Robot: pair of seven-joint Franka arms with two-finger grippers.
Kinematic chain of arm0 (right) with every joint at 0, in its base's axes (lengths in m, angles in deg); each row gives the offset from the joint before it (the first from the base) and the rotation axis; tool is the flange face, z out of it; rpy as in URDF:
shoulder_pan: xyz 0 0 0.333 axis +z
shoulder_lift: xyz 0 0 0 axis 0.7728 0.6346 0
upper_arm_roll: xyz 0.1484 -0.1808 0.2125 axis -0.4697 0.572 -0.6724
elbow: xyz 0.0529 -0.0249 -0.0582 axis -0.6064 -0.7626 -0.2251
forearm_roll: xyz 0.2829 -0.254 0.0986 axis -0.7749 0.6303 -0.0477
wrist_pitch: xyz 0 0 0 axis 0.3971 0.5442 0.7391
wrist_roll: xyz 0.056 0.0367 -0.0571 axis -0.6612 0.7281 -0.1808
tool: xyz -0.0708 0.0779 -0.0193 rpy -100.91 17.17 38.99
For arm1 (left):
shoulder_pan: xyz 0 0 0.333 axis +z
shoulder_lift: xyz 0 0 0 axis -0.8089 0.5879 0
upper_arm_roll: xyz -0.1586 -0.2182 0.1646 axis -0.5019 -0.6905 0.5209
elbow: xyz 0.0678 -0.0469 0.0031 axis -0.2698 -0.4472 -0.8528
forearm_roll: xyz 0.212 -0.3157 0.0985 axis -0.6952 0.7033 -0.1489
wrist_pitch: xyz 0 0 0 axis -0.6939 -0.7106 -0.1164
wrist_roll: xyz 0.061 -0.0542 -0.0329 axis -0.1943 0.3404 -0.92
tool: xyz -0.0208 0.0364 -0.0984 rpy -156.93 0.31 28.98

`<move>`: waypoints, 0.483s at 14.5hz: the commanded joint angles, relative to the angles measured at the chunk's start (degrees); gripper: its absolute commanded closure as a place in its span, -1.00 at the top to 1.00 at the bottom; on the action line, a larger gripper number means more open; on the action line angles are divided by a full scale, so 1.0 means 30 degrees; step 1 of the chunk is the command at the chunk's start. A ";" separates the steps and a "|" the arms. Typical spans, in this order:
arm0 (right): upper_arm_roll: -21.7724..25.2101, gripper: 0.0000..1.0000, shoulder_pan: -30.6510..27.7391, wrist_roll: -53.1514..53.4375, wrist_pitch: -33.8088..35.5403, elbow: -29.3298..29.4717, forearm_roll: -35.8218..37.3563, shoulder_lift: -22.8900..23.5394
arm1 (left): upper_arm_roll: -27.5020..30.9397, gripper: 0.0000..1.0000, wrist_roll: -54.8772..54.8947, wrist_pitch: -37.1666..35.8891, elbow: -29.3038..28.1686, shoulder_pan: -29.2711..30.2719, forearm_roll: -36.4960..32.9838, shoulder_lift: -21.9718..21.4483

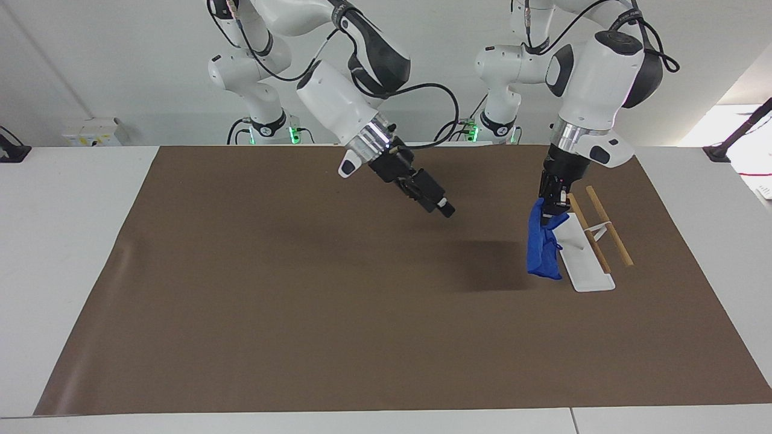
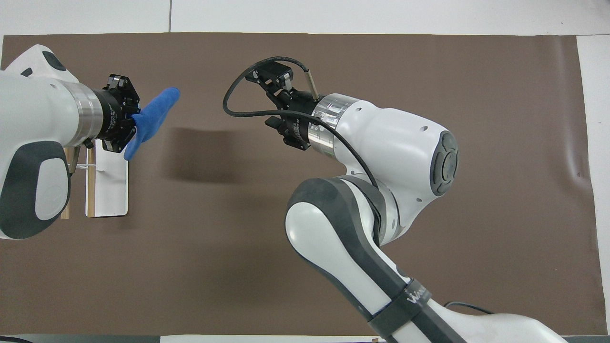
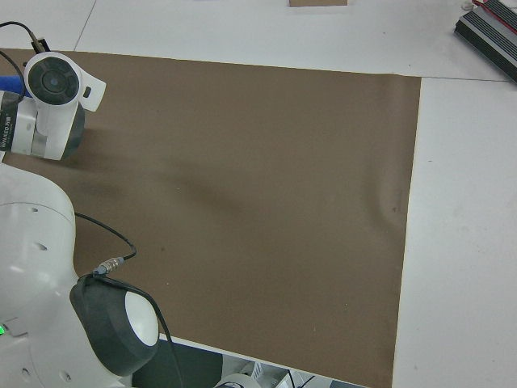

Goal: Right arm passes towel to left arm to hang
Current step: 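Open the right gripper and withdraw it while the left gripper holds the towel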

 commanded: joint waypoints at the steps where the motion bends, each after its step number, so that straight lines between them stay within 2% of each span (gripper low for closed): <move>1: -0.0129 1.00 -0.1739 -0.3945 0.0417 -0.2318 0.2321 -0.1010 | 0.0125 -1.00 0.0157 0.0376 -0.0558 -0.0239 -0.1777 -0.0524; 3: -0.0129 1.00 -0.3378 -0.6992 0.1088 -0.3143 0.2972 -0.1362 | 0.0125 -1.00 0.0157 0.0463 -0.1139 -0.0063 -0.2774 -0.0844; 5: -0.0100 1.00 -0.5193 -0.9632 0.3540 -0.3117 0.3613 -0.1568 | 0.0183 -1.00 0.0128 0.1484 -0.2252 0.0345 -0.3070 -0.1284; 7: -0.0099 1.00 -0.6807 -1.1308 0.6294 -0.2796 0.6501 -0.1657 | 0.0184 -1.00 0.0011 0.1752 -0.2549 0.1135 -0.3071 -0.1431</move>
